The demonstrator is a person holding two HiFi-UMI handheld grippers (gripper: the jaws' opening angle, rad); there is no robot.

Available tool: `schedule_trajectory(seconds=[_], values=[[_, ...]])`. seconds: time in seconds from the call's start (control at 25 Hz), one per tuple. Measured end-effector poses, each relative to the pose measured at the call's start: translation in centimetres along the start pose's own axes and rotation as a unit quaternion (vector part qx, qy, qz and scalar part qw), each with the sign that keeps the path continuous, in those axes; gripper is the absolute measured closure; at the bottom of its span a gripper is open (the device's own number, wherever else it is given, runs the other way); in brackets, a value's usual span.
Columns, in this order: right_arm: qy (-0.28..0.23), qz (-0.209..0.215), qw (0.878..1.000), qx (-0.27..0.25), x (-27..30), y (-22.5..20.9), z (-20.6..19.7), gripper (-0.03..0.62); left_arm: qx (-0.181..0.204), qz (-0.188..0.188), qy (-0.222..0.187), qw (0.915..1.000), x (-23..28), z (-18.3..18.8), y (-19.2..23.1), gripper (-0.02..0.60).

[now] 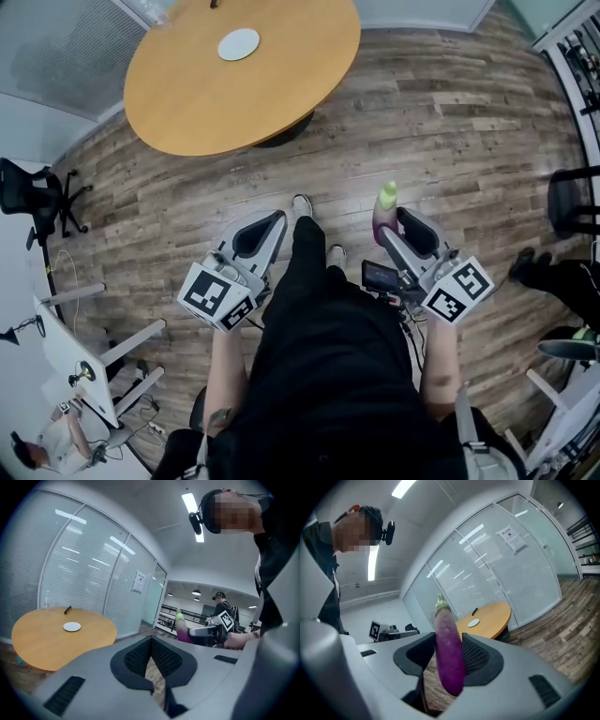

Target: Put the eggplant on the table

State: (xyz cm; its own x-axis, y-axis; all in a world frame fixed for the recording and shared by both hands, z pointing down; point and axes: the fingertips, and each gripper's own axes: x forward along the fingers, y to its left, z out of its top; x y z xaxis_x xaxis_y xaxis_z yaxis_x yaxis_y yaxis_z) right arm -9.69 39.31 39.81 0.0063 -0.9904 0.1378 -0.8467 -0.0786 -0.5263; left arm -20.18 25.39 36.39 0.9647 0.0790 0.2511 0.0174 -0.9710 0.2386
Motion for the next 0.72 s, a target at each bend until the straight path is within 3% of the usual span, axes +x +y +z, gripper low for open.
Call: schedule_trajectory(seconds=[0.2, 0.44, 0.72], values=[[0.015, -0.003, 1.0, -0.005, 3.2, -0.8, 0.2, 0.402, 0.002, -0.04, 0.011, 0.9991, 2.8, -1.2, 1.2, 0.571], [0.016, -0.01, 1.0, -0.012, 6.4, -1.8, 3.5, 0.404, -0.015, -0.067, 0.0, 0.9976, 7.4, 1.5, 3.8, 0.571], [-0.019, -0.018, 1.0, -0.008, 11.1, -3.5, 9.0, 0.404, 0.015, -0.09, 0.005, 0.9958, 12.0, 4.6, 7.3, 0.571]])
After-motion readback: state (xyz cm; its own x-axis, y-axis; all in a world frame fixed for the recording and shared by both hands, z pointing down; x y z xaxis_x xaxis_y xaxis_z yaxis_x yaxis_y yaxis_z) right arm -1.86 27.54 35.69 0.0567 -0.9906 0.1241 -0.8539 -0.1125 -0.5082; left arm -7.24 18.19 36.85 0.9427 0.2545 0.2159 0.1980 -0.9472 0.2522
